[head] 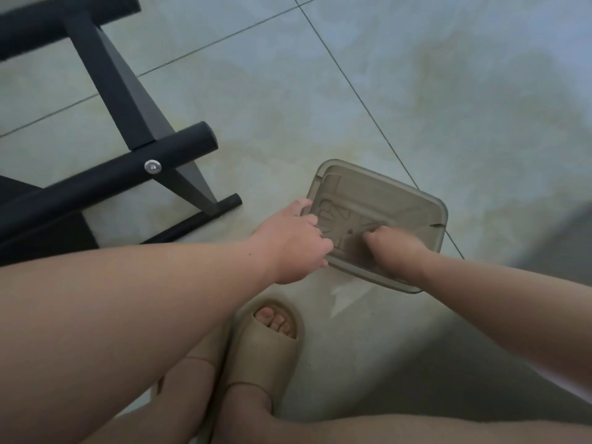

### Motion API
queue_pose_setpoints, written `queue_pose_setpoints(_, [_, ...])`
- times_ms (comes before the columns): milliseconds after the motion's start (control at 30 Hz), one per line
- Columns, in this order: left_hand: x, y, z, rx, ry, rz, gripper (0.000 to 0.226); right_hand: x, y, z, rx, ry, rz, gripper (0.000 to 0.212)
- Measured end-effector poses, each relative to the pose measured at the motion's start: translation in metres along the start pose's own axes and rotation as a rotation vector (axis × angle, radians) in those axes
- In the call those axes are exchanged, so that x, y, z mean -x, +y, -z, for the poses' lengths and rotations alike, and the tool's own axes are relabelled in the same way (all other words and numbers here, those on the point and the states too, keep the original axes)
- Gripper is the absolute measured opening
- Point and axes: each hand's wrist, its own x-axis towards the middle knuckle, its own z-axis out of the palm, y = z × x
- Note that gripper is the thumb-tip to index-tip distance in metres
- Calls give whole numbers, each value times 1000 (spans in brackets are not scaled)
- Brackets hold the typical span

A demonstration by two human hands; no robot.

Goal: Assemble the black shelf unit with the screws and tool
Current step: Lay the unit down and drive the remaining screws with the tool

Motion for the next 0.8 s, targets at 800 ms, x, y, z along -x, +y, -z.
queue_pose_setpoints(800, [202, -30, 170, 2200, 278, 750, 64, 220, -149, 262, -1027, 737, 217, 10])
